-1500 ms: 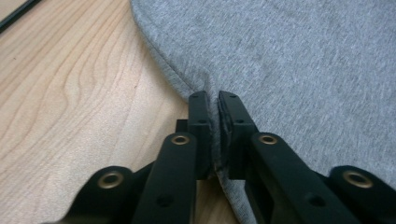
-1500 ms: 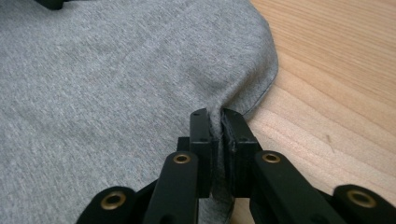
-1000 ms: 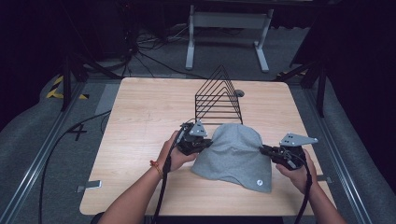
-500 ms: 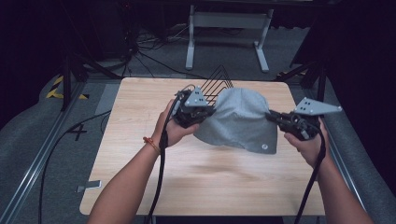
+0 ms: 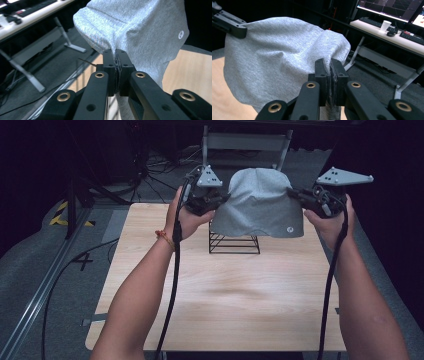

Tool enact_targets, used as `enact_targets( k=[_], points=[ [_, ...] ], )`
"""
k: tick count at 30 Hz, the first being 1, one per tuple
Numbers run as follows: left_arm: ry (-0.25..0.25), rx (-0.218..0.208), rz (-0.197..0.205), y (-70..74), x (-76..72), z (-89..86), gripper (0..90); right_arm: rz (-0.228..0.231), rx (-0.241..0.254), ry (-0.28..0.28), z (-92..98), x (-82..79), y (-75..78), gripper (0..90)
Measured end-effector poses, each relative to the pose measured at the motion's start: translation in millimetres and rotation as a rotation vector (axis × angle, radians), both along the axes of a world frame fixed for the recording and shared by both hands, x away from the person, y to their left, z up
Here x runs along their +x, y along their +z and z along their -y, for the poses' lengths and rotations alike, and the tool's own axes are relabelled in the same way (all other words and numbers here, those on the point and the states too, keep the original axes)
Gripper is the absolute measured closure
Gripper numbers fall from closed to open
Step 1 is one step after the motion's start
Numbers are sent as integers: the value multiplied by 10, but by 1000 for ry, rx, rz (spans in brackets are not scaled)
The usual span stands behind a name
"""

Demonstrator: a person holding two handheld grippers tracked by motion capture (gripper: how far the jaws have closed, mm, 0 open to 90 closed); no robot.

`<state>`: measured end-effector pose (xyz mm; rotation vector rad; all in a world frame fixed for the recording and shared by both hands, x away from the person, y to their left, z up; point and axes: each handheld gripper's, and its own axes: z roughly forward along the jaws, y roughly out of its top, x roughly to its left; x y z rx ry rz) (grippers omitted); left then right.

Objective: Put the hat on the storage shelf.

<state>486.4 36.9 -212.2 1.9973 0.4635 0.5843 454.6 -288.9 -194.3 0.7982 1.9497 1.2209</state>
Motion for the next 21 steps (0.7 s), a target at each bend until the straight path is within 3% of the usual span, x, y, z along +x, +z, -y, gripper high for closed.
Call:
enact_targets(
  k=[4,8,10,13,17,21],
  points=[
    [37,2,4,93,172,-30,879,9,-7,-9,-72,185,97,859],
    [69,-17,-4,144,333,-86,879,3,22,-16,-107,361,131,859],
    [82,-32,-15,129,387,-100,879,-3,25,-22,-125,458,113,860],
    [94,-21,-21,97,476,-116,879,-12,14,-31,-167,592,70,862],
    [116,-19,-28,35,590,-133,879,-22,37,-35,-218,717,52,862],
    [138,-14,-37,-5,653,-159,879,-28,23,-35,-266,795,38,862]
  ],
)
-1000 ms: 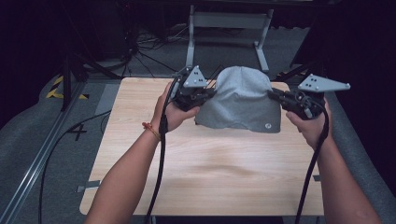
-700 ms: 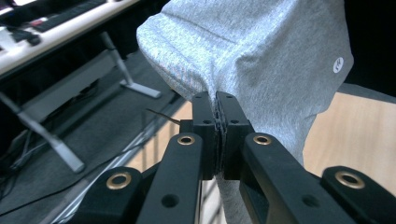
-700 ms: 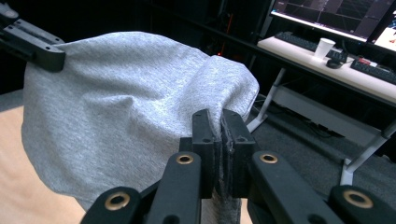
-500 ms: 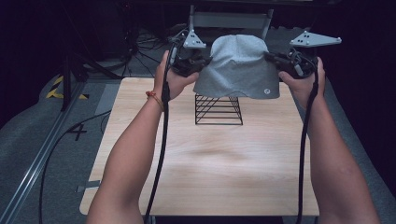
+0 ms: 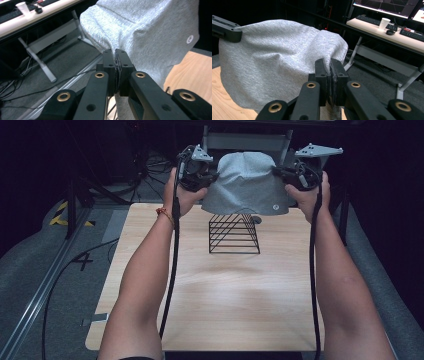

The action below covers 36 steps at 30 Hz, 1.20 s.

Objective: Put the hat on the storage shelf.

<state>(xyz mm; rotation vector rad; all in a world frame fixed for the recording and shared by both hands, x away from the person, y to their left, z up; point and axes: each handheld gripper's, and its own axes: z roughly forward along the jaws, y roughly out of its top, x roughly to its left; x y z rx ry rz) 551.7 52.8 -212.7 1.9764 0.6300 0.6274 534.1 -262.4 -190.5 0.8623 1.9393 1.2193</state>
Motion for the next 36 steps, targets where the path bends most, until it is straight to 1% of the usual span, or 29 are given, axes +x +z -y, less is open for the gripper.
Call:
enact_targets(
  k=[1,2,5,7,9,11,14,16,17,19,20,22,23,24,27,28,30,31,32,33,35,36],
  points=[
    [7,-7,-12,-17,39,-24,879,-7,-7,-2,-32,47,-19,862],
    [12,-10,-19,-30,61,-32,879,-6,-8,1,-40,62,-26,862],
    [29,-15,-24,-81,119,-34,879,-12,-5,0,-65,103,-61,861],
    [32,-21,-28,-112,150,-30,879,-17,-11,-4,-81,136,-88,861],
    [44,-68,-32,-146,188,-28,879,-12,-7,-13,-85,169,-110,861],
    [49,-94,-28,-164,227,-40,879,-4,0,-17,-84,192,-114,862],
    [64,-91,-20,-196,268,-28,879,1,9,-26,-70,210,-99,862],
    [58,-96,-30,-216,279,-17,879,5,6,-30,-59,225,-96,861],
    [57,-91,-32,-230,280,-5,879,7,10,-34,-51,230,-98,861],
    [47,-78,-36,-264,275,9,879,1,17,-27,-36,245,-120,861],
    [46,-85,-47,-286,268,15,879,-2,16,-23,-31,252,-137,861],
    [41,-91,-52,-313,261,13,879,-12,13,-24,-26,257,-186,861],
    [36,-85,-57,-324,256,12,878,-15,15,-22,-23,256,-203,860],
    [27,-69,-57,-329,250,6,878,-22,15,-20,-18,254,-225,861],
    [12,-88,-56,-333,192,-4,879,-30,10,-16,9,225,-272,861],
    [12,-88,-56,-333,192,-4,879,-30,10,-16,9,225,-272,861],
    [-1,-93,-55,-321,147,-20,878,-33,15,-7,43,151,-322,860],
    [-5,-104,-51,-309,131,-34,878,-34,13,-8,47,138,-329,860],
    [-6,-103,-58,-302,107,-37,879,-37,13,-6,51,123,-333,860],
    [-8,-101,-50,-300,90,-34,879,-32,15,-1,55,104,-337,860],
    [-26,-110,-47,-312,36,-32,879,-31,22,5,64,60,-340,860],
    [-28,-106,-44,-320,11,-26,878,-29,25,8,71,40,-341,860]
  ],
)
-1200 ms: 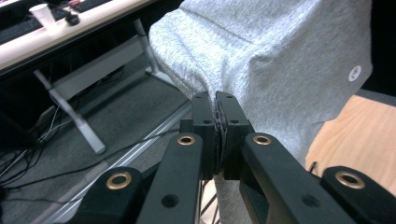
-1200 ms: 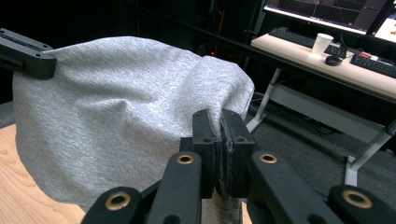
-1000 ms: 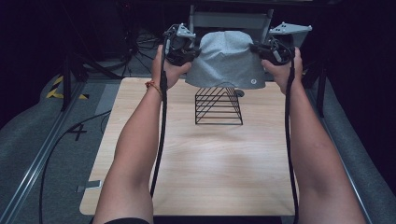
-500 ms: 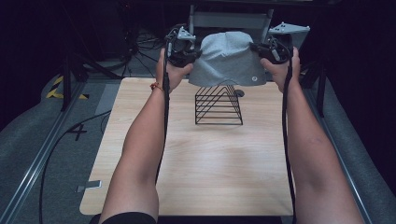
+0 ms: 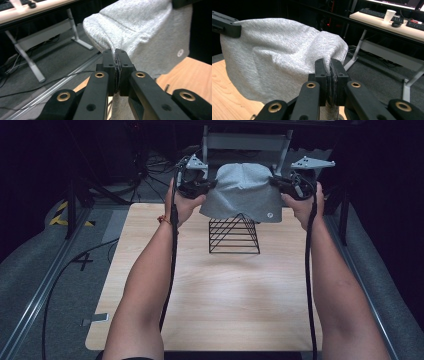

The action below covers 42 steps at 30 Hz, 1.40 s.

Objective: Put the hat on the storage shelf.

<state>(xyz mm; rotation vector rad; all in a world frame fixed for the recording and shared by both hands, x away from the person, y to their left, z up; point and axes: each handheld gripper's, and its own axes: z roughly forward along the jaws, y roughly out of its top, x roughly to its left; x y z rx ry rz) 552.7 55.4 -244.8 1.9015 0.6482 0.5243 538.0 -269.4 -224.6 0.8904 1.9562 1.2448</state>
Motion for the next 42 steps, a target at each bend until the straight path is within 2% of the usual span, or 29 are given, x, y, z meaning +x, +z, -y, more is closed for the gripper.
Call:
enact_targets(
  k=[2,8,13,17,19,21,22,30,42],
  points=[
    [-7,-12,1,-12,-43,-7,878,10,-13,0,16,-33,6,860],
    [-23,-17,21,38,-142,-26,878,24,13,10,63,-120,67,860],
    [-46,-39,37,87,-253,-87,878,37,5,28,59,-206,88,859],
    [-52,-17,30,39,-292,-107,878,30,-2,31,50,-239,45,858],
    [-48,-31,30,7,-311,-120,878,28,-14,33,49,-247,12,857],
    [-39,-13,31,-21,-314,-135,878,26,-14,31,53,-256,-14,857],
    [-39,3,28,-43,-310,-131,878,23,-11,32,55,-257,-23,857],
    [-24,11,-9,-260,-210,-96,876,-2,-28,33,33,-211,-174,855],
    [-24,12,-75,-701,-112,-63,875,-77,-41,68,44,-135,-606,853]
  ],
)
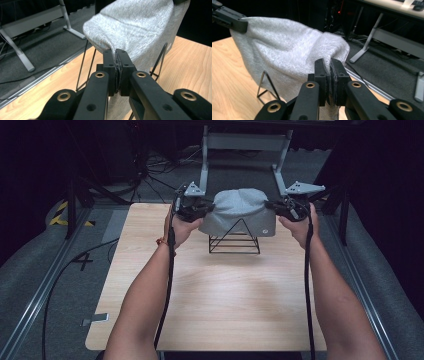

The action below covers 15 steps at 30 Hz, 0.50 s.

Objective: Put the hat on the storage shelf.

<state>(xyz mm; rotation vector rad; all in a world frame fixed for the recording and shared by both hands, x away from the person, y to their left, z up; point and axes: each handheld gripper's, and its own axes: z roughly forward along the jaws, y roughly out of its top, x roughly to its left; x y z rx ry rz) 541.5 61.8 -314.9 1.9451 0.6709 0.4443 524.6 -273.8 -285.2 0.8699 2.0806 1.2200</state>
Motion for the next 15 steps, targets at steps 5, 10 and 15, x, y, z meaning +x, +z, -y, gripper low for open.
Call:
enact_targets(
  k=[5,10,15],
  points=[
    [-6,14,-24,-171,-5,1,875,-32,3,14,0,-4,-178,852],
    [-8,16,-46,-329,-8,-15,875,-63,-1,12,19,-4,-322,851],
    [-5,31,-58,-478,-22,-12,875,-95,-5,14,25,-6,-474,851]
  ],
)
